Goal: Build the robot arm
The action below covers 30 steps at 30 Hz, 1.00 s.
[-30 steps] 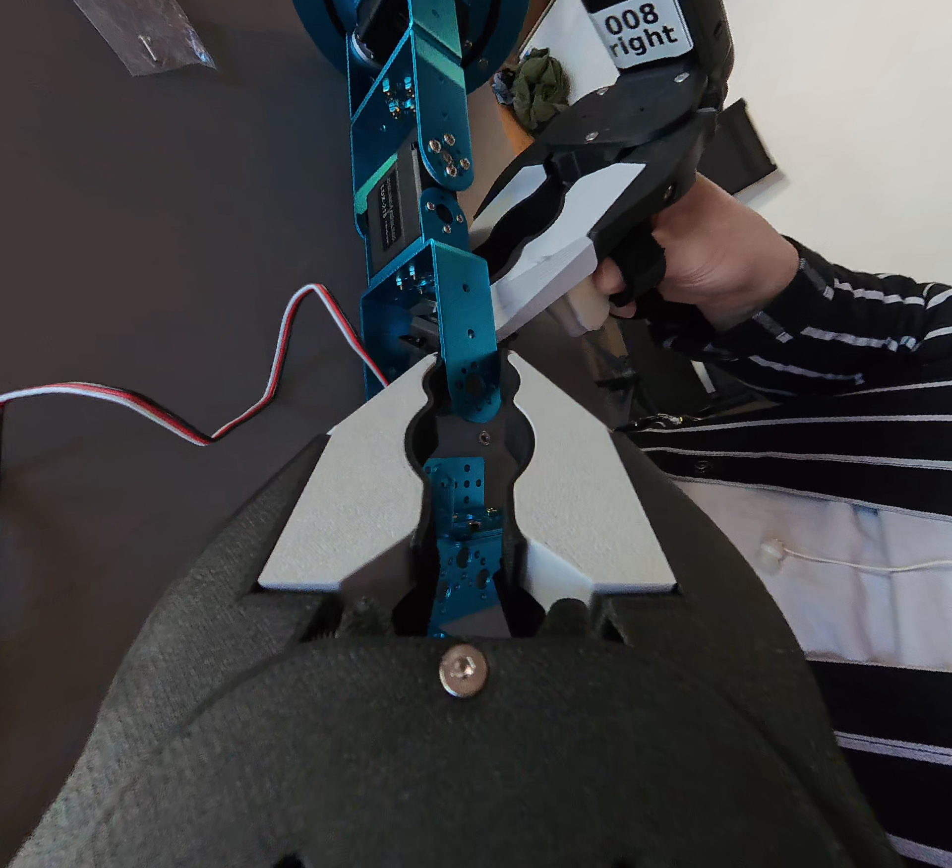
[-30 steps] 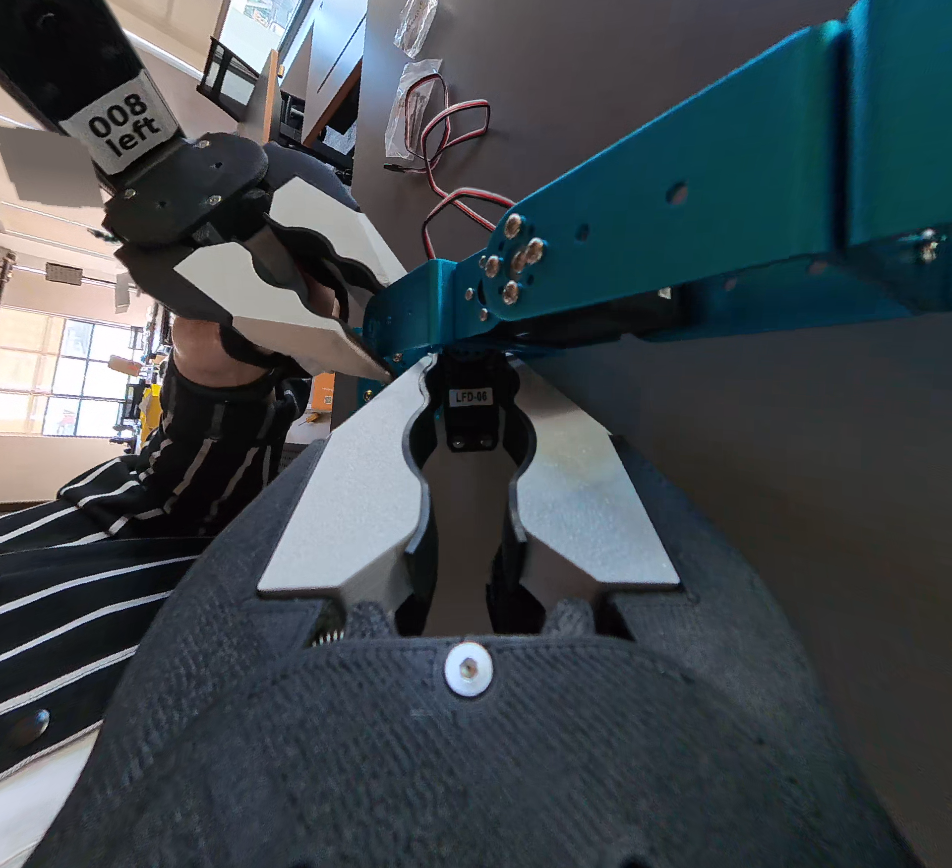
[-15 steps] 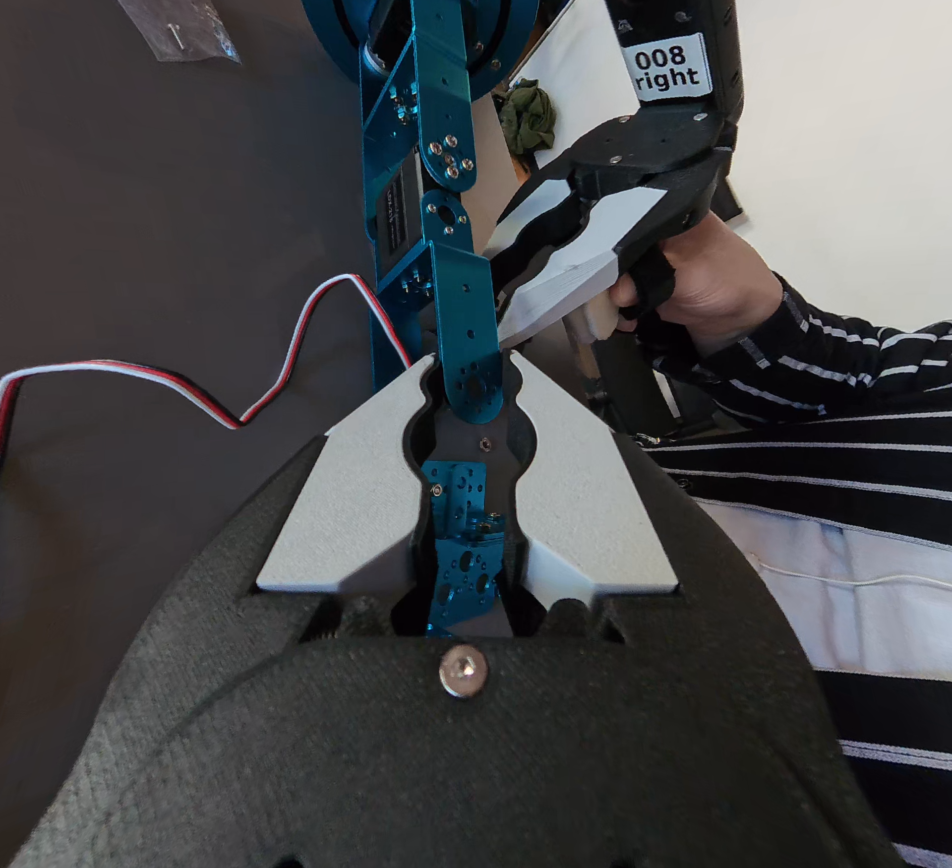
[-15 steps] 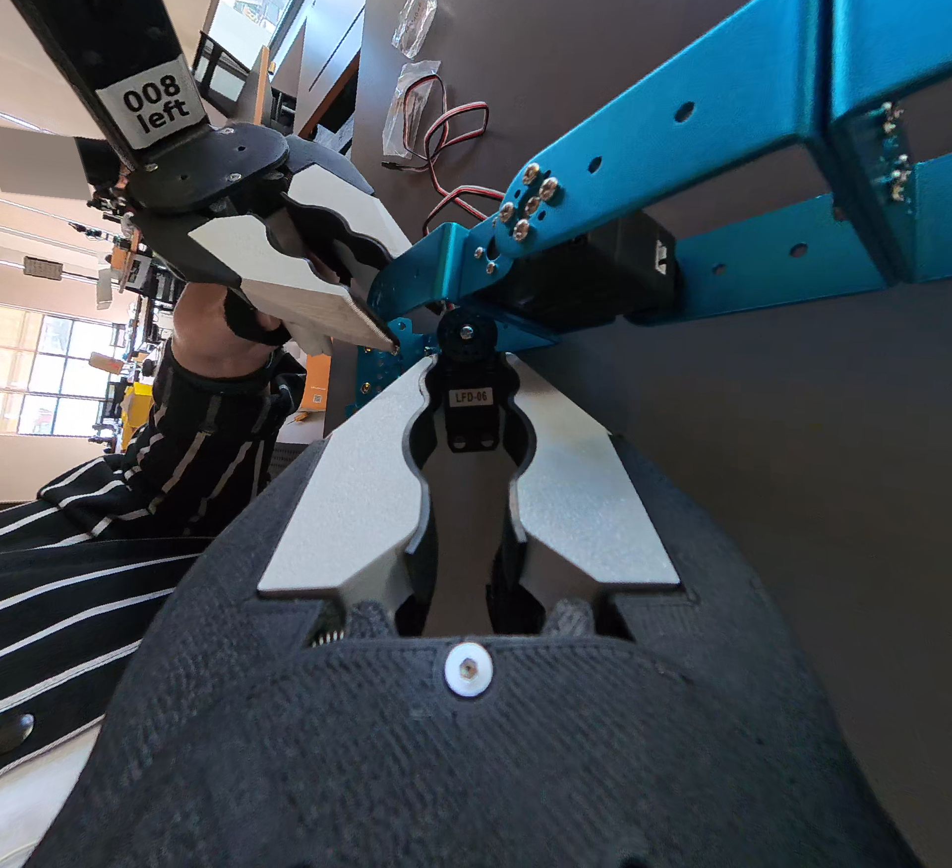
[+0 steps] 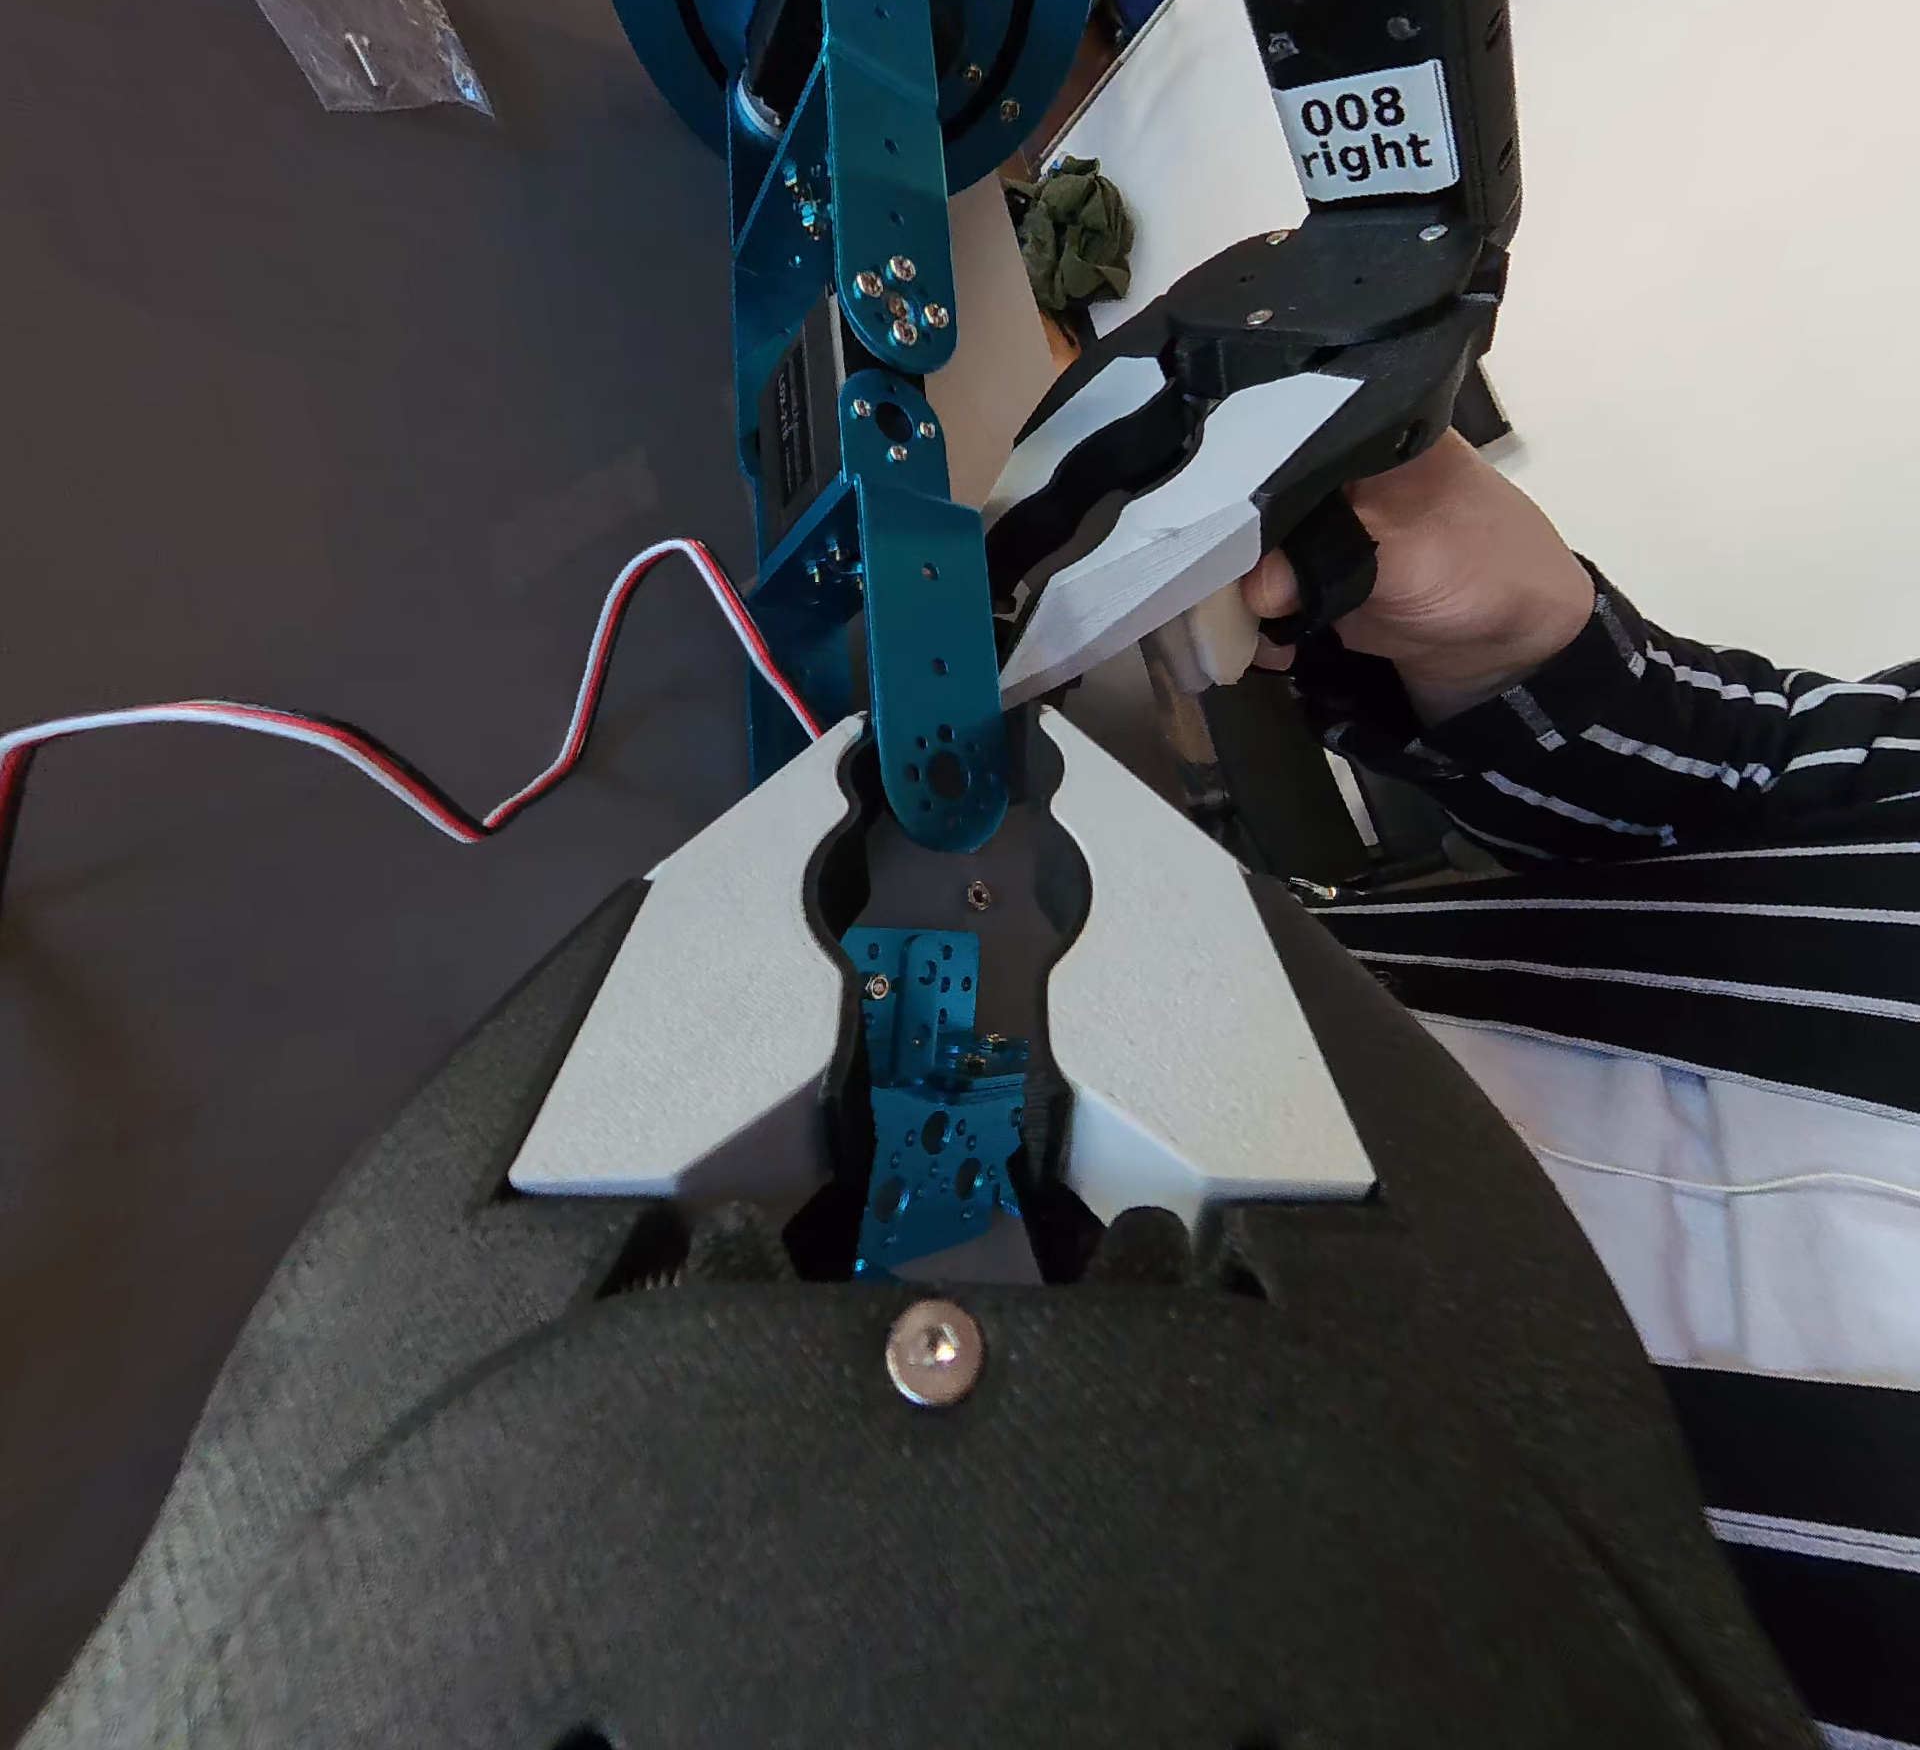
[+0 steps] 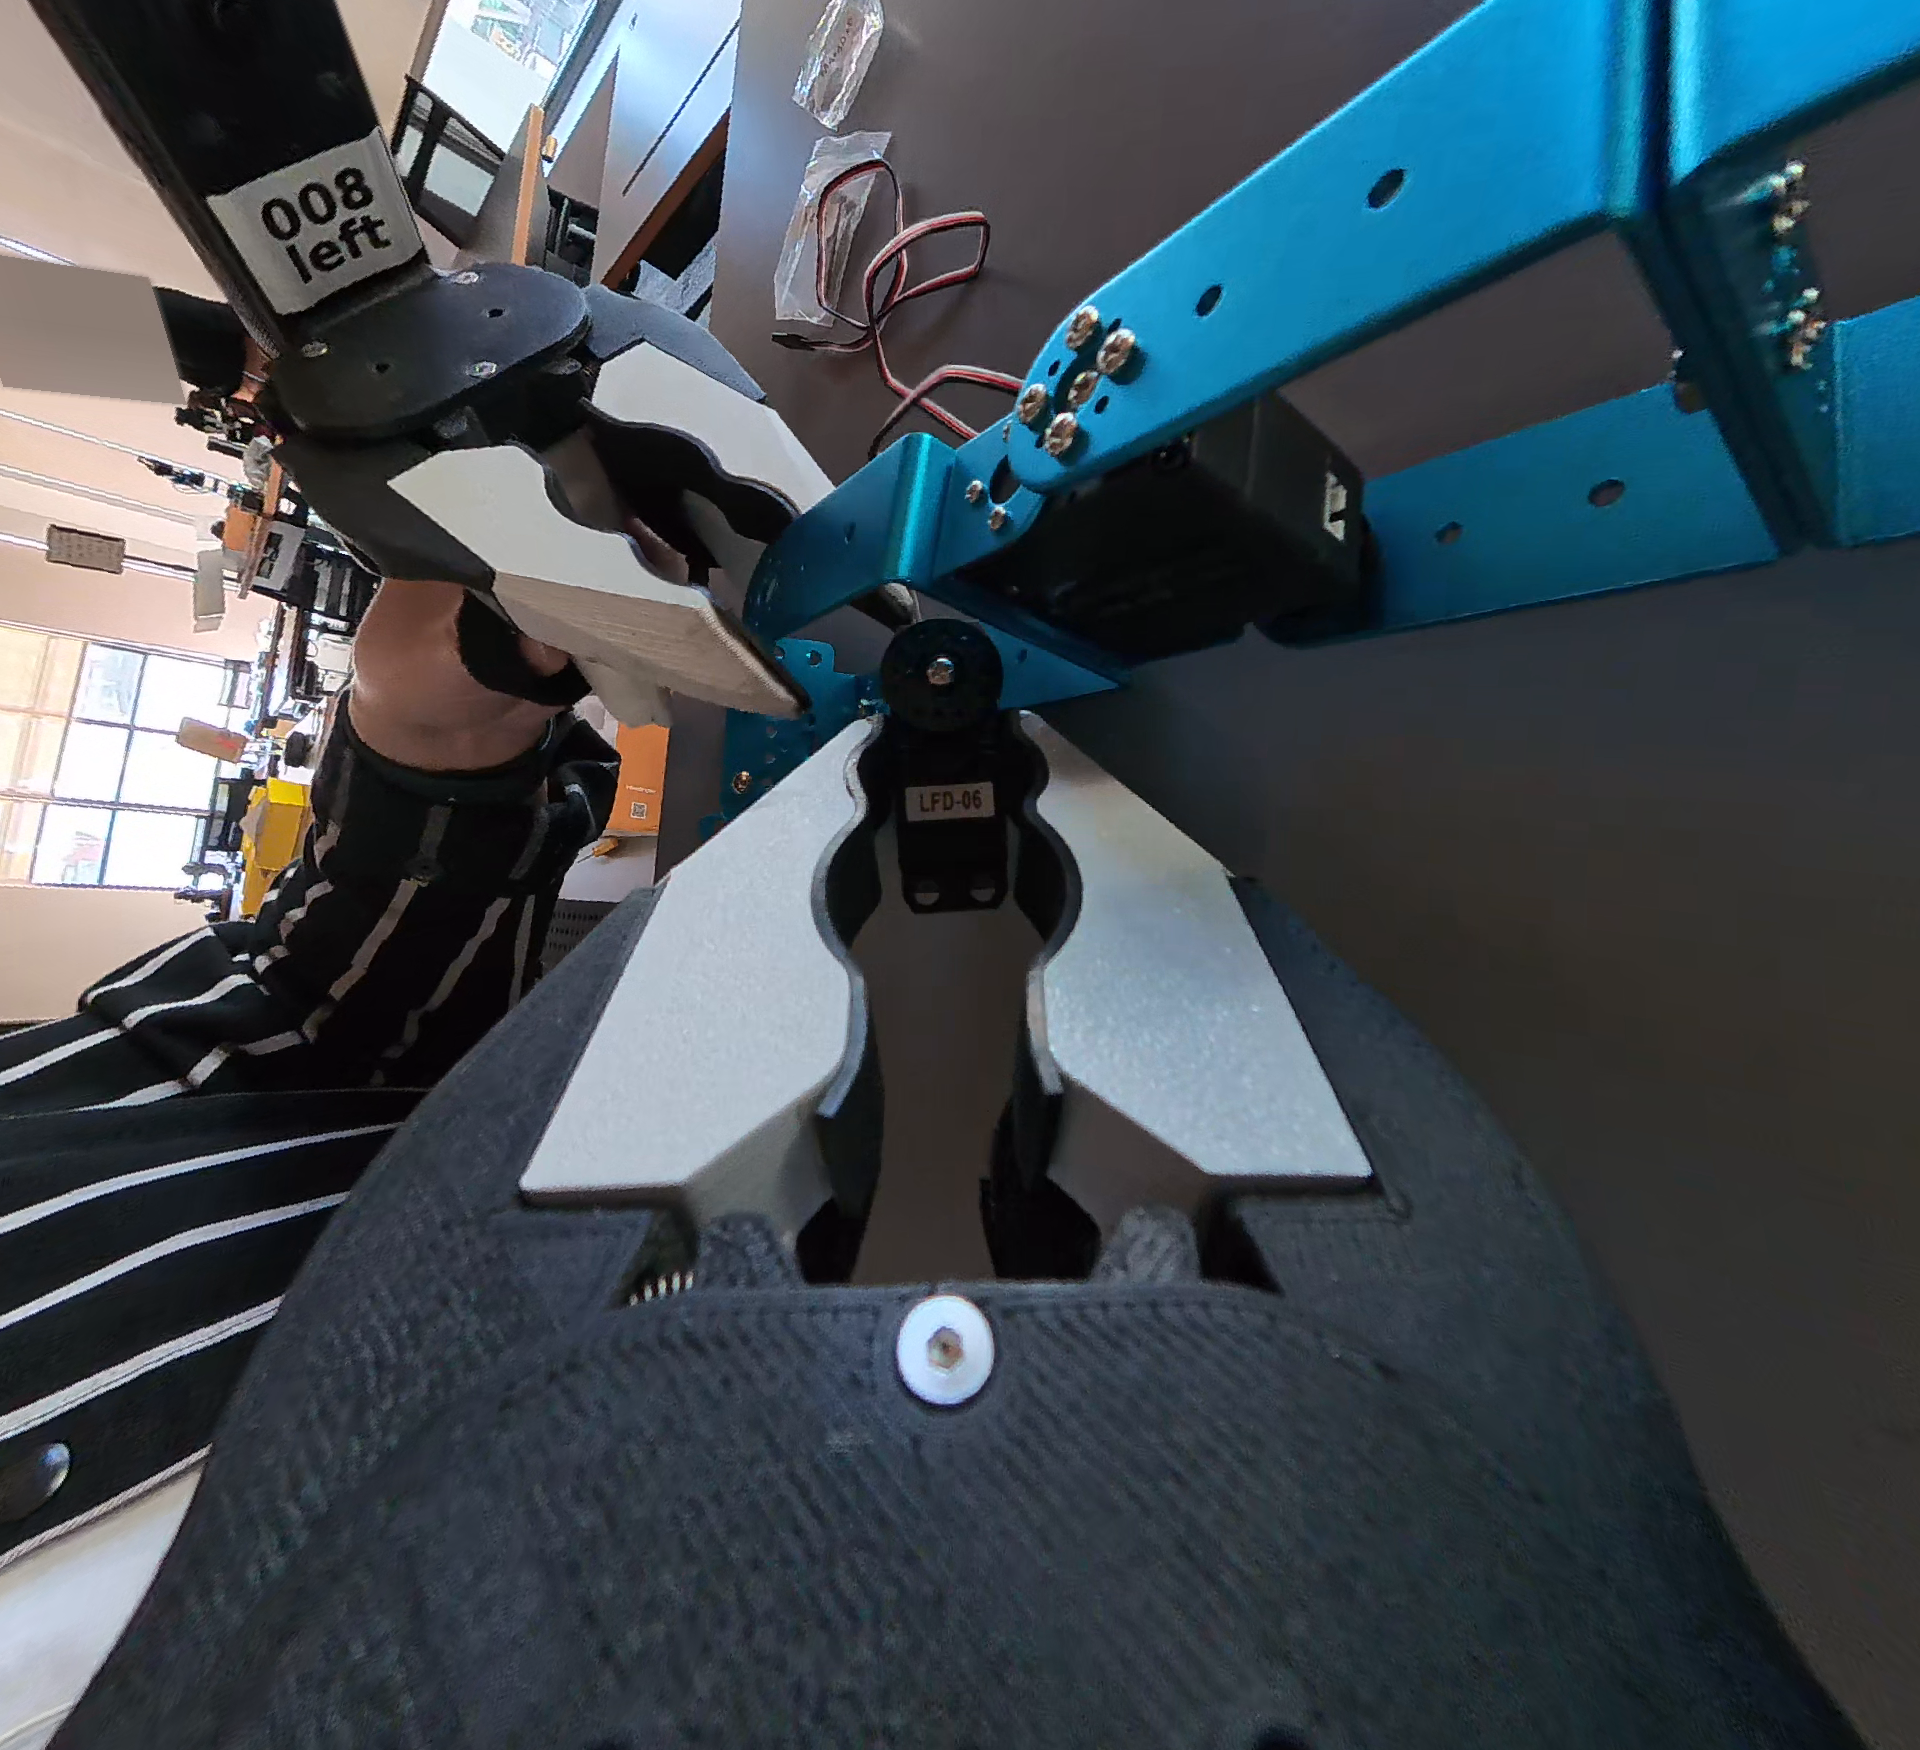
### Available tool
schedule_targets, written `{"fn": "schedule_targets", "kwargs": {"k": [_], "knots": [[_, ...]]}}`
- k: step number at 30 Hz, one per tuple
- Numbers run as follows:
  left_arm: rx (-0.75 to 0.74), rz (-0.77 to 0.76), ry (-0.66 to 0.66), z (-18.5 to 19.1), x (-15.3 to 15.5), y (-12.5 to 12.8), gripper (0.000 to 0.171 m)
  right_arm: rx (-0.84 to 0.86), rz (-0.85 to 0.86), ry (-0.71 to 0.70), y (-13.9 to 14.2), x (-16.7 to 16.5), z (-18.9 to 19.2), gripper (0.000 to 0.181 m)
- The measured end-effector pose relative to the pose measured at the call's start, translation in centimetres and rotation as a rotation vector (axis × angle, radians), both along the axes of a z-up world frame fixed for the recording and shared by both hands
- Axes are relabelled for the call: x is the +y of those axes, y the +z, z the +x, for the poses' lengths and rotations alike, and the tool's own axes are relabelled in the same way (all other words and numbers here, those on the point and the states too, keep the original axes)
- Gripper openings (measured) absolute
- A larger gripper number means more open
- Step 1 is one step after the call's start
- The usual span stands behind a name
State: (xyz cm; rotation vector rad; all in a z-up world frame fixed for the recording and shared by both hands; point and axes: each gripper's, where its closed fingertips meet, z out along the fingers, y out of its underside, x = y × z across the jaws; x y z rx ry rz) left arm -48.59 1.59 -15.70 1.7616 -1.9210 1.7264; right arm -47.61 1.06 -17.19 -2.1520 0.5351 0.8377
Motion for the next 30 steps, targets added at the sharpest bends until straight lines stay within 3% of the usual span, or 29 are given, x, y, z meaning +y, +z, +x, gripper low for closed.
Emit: {"fn": "schedule_targets", "kwargs": {"k": [17, 22, 25, 30], "knots": [[-0.036, 0.067, 0.057, -1.4, 1.9, 1.2, 0.031, 0.003, -0.005, 0.006, 0.0, 0.5, 0.1, 0.019], [-0.169, 0.335, 0.107, -4.4, 2.9, 1.5, 0.076, -0.005, -0.007, 0.012, 0.0, 0.5, 0.1, 0.019], [-0.185, 0.52, 0.114, -6.0, 2.6, -0.3, 0.083, 0.0, -0.003, 0.009, 0.0, 0.6, 0.2, 0.019], [-0.143, 0.662, 0.097, -6.3, 1.6, -3.3, 0.084, 0.001, -0.002, 0.014, 0.0, 0.8, 0.2, 0.019]]}}
